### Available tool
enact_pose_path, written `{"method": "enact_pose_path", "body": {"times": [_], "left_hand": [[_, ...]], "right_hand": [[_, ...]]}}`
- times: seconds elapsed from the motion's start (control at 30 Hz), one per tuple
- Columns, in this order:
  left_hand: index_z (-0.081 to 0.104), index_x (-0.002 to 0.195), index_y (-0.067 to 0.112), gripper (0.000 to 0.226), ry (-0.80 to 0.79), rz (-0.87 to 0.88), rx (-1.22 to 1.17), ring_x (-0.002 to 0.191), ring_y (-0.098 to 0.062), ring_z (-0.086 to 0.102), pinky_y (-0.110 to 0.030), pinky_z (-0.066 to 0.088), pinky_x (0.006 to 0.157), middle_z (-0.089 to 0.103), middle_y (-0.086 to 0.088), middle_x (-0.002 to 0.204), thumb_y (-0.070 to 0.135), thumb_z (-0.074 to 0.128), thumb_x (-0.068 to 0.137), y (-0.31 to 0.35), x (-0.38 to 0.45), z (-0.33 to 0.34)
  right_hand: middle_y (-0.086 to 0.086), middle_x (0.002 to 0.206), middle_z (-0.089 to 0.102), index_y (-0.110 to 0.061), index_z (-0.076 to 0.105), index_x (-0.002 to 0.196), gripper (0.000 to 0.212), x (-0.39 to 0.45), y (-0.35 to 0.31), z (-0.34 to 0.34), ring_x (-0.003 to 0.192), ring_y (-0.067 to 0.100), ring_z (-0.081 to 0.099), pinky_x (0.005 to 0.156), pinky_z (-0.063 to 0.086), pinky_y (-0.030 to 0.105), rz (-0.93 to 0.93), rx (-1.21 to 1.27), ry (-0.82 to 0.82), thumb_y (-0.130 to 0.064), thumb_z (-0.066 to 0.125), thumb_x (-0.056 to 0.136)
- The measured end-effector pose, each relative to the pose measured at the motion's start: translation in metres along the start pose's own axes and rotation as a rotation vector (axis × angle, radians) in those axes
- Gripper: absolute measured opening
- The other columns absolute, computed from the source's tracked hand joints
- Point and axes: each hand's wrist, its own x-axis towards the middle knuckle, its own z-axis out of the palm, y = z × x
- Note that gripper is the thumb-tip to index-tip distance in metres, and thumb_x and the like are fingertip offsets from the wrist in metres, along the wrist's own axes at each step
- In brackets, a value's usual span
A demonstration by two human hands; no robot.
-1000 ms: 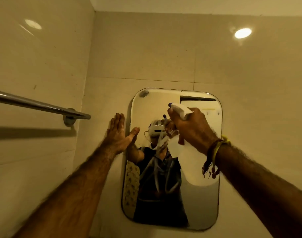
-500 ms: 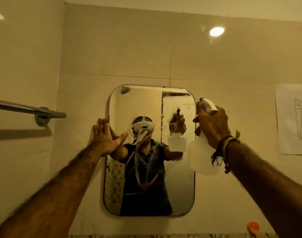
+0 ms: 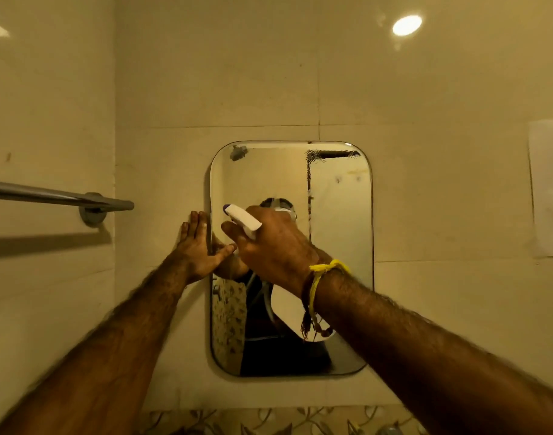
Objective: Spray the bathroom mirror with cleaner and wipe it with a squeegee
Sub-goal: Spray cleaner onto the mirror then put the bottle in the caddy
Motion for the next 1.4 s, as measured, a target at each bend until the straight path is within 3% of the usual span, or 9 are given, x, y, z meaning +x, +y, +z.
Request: {"method": "enact_pose_path", "body": {"times": [0.13, 0.23, 0.4, 0.5, 0.6, 0.77, 1.03, 1.23, 1.4], "left_hand": [[-0.021, 0.156, 0.022, 0.106, 0.008, -0.025, -0.003, 0.152, -0.022, -0.022, -0.046, -0.001, 0.126, -0.029, 0.002, 0.163, 0.054, 0.058, 0.092, -0.001, -0.004, -0.003], [-0.021, 0.156, 0.022, 0.112, 0.027, -0.025, 0.001, 0.151, -0.021, -0.022, -0.045, -0.001, 0.125, -0.030, 0.005, 0.162, 0.062, 0.058, 0.089, -0.002, -0.007, 0.001], [-0.024, 0.154, 0.023, 0.116, 0.073, -0.020, 0.021, 0.151, -0.021, -0.024, -0.046, -0.002, 0.126, -0.033, 0.005, 0.161, 0.069, 0.057, 0.085, -0.001, -0.009, 0.011], [-0.025, 0.154, 0.021, 0.116, 0.087, -0.021, 0.037, 0.151, -0.022, -0.024, -0.047, -0.001, 0.126, -0.033, 0.004, 0.162, 0.069, 0.056, 0.086, 0.001, -0.013, 0.011], [-0.024, 0.155, 0.020, 0.114, 0.084, -0.014, 0.046, 0.151, -0.024, -0.023, -0.047, -0.001, 0.126, -0.031, 0.002, 0.162, 0.067, 0.055, 0.088, 0.005, -0.018, 0.008], [-0.023, 0.154, 0.018, 0.114, 0.058, -0.057, 0.059, 0.151, -0.025, -0.023, -0.050, 0.002, 0.126, -0.032, 0.000, 0.162, 0.066, 0.056, 0.088, 0.017, -0.025, 0.006], [-0.021, 0.155, 0.019, 0.090, 0.058, -0.068, 0.084, 0.152, -0.024, -0.022, -0.058, 0.005, 0.123, -0.031, 0.002, 0.162, 0.062, 0.034, 0.099, -0.008, -0.050, 0.057], [-0.026, 0.153, 0.029, 0.082, 0.031, -0.045, 0.108, 0.151, -0.020, -0.025, -0.062, 0.000, 0.121, -0.033, 0.007, 0.161, 0.064, 0.026, 0.099, -0.046, -0.056, 0.076], [-0.025, 0.153, 0.031, 0.084, 0.019, -0.045, 0.094, 0.151, -0.019, -0.024, -0.061, -0.002, 0.119, -0.032, 0.009, 0.162, 0.070, 0.024, 0.096, -0.047, -0.059, 0.077]], "right_hand": [[0.001, 0.078, 0.067, -0.016, 0.067, 0.093, 0.035, -0.012, 0.011, 0.011, 0.071, 0.018, 0.066, 0.067, 0.060, 0.043, 0.084, 0.059, -0.060, -0.049, 0.056, 0.088], [0.000, 0.081, 0.069, -0.018, 0.067, 0.099, 0.048, -0.020, 0.023, 0.003, 0.067, 0.013, 0.066, 0.060, 0.060, 0.033, 0.172, 0.112, -0.030, -0.061, 0.051, 0.082], [0.006, 0.092, 0.067, -0.009, 0.060, 0.122, 0.035, -0.014, 0.056, -0.040, 0.056, 0.008, 0.063, 0.043, 0.049, 0.017, 0.385, 0.346, 0.242, -0.032, 0.055, 0.096], [0.005, 0.089, 0.066, -0.013, 0.059, 0.124, 0.033, -0.019, 0.068, -0.063, 0.046, -0.001, 0.060, 0.037, 0.045, 0.013, 0.393, 0.382, 0.448, -0.030, 0.056, 0.097], [0.007, 0.092, 0.068, -0.018, 0.058, 0.128, 0.036, -0.031, 0.077, -0.072, 0.053, 0.008, 0.061, 0.035, 0.042, 0.011, 0.384, 0.324, 0.550, -0.035, 0.056, 0.097], [0.000, 0.081, 0.066, -0.019, 0.064, 0.109, 0.023, -0.057, 0.069, -0.049, 0.050, 0.001, 0.062, 0.038, 0.046, 0.011, 0.268, 0.163, 0.324, -0.036, 0.058, 0.094], [0.004, 0.095, 0.068, -0.015, 0.062, 0.112, 0.030, -0.086, 0.043, 0.005, 0.082, 0.021, 0.066, 0.071, 0.059, 0.042, 0.069, -0.041, -0.105, -0.039, 0.054, 0.095], [-0.008, 0.073, 0.059, -0.018, 0.059, 0.089, 0.023, -0.122, 0.049, 0.046, 0.063, 0.011, 0.057, 0.052, 0.045, 0.019, 0.058, -0.107, -0.312, -0.039, 0.056, 0.094], [0.005, 0.076, 0.064, -0.014, 0.058, 0.089, 0.024, -0.146, 0.066, 0.066, 0.069, 0.026, 0.061, 0.060, 0.052, 0.039, 0.136, -0.183, -0.367, -0.037, 0.054, 0.095]]}}
